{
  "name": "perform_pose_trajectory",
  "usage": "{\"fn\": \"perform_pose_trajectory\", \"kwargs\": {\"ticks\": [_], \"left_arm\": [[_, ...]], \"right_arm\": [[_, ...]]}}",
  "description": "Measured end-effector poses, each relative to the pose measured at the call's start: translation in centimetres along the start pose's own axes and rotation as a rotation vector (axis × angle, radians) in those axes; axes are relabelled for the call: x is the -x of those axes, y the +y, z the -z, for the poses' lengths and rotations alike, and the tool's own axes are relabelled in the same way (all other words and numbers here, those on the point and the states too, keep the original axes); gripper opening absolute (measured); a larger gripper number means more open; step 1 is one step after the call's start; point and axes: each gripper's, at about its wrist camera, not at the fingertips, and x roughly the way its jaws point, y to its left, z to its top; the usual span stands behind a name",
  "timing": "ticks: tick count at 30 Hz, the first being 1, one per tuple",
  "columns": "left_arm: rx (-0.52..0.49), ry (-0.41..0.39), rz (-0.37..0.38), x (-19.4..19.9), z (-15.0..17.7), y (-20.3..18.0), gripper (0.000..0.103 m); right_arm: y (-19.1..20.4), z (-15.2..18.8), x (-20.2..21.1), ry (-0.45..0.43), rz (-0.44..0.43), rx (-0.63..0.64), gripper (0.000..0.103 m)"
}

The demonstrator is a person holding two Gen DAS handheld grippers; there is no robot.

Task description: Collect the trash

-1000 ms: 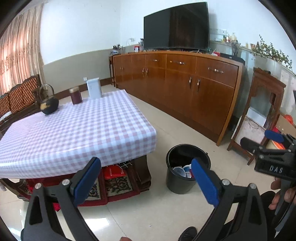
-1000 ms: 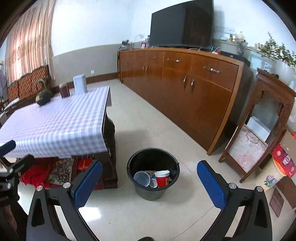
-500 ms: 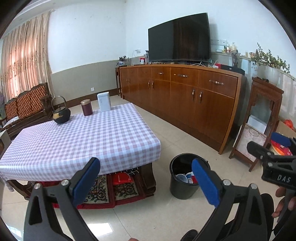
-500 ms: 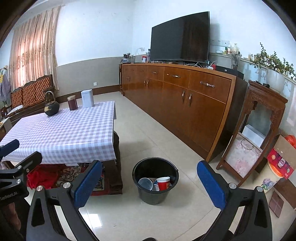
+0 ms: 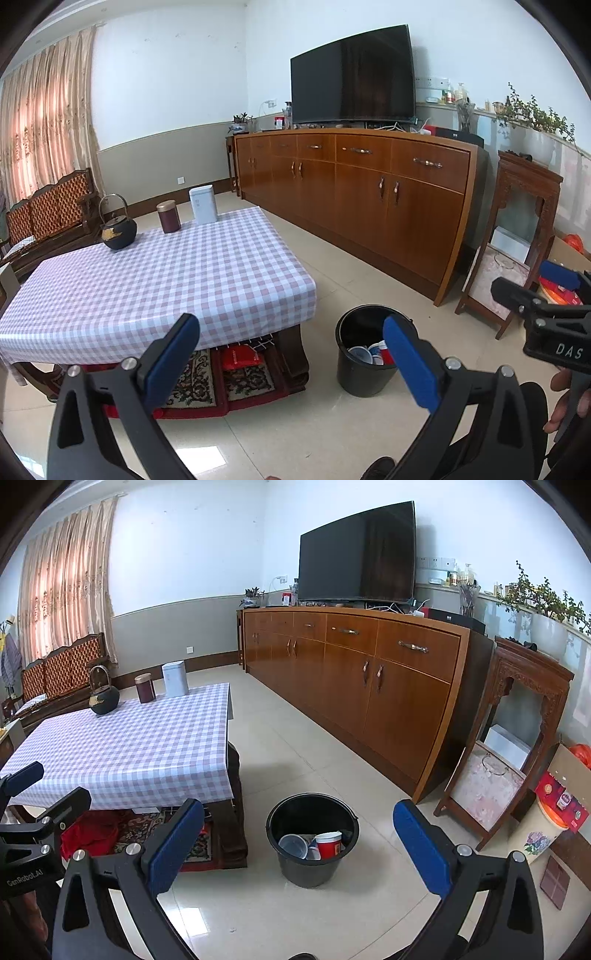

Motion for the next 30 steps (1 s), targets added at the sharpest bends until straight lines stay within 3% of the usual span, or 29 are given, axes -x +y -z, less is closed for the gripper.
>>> {"fn": "perform_pose_trajectory", "kwargs": {"ticks": [30], "left_arm": [[-0.016, -0.018, 0.009, 0.62, -0.52, -0.64, 0.101]], "right_arm": [[-0.03, -0.10, 0.15, -0.003, -0.002, -0.002, 0.103]]}}
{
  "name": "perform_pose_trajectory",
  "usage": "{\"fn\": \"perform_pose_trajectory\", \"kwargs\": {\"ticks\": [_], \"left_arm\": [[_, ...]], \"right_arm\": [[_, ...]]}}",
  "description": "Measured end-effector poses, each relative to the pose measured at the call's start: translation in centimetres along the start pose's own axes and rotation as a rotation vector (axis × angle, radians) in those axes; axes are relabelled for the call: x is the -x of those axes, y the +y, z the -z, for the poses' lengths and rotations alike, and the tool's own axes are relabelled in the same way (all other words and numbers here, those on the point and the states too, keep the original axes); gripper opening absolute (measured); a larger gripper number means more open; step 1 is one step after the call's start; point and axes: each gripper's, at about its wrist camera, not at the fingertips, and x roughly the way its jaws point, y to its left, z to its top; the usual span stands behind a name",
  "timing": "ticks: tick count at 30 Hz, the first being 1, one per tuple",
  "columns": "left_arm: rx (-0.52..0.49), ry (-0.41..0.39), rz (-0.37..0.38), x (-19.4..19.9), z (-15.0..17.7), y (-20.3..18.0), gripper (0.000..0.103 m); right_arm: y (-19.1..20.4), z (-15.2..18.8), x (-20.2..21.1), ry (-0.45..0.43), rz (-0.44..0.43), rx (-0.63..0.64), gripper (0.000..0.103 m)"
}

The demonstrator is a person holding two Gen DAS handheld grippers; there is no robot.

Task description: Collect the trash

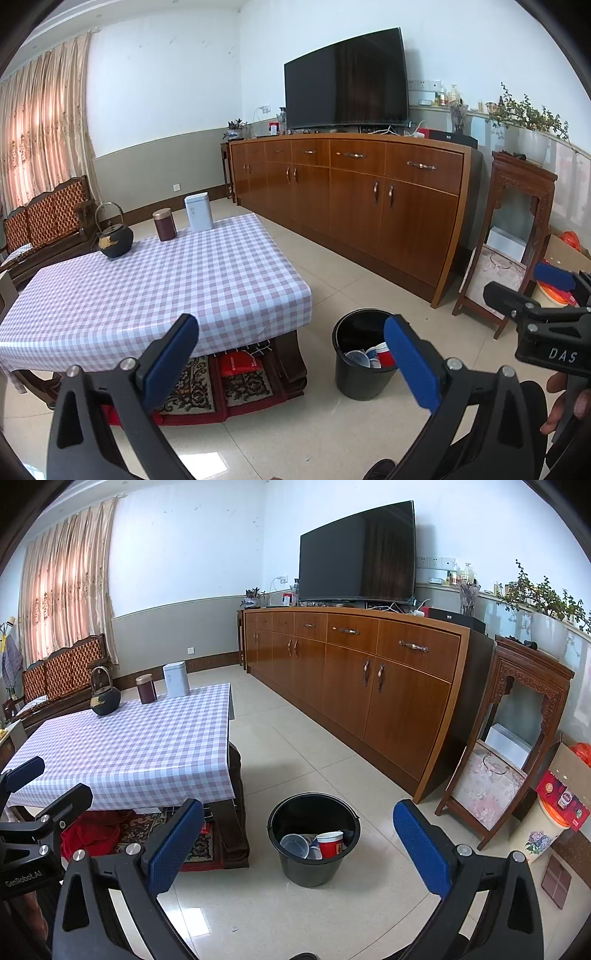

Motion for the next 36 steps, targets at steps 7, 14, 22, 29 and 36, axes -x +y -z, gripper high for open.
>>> {"fn": "perform_pose_trajectory", "kwargs": {"ticks": [7, 14, 22, 29, 36], "left_arm": [[0.001, -0.003, 0.001, -0.03, -0.09, 0.03, 0.101], [0.010, 0.001, -0.001, -0.15, -0.20, 0.19, 0.102], [0.029, 0.012, 0.016, -0.44, -0.15, 0.53, 0.102], [0.021, 0.017, 0.024, -0.66, 0.13, 0.69, 0.102], [0.013, 0.027, 0.037, -0.67, 0.17, 0.51, 0.102]], "right_arm": [[-0.01, 0.04, 0.06, -0.002, -0.001, 0.000, 0.103], [-0.01, 0.09, 0.04, 0.003, 0.002, 0.006, 0.103], [0.02, -0.02, 0.05, 0.000, 0.002, 0.006, 0.103], [-0.02, -0.08, 0.03, -0.001, 0.002, 0.006, 0.103], [-0.07, -0.02, -0.03, 0.000, 0.001, 0.003, 0.103]]}}
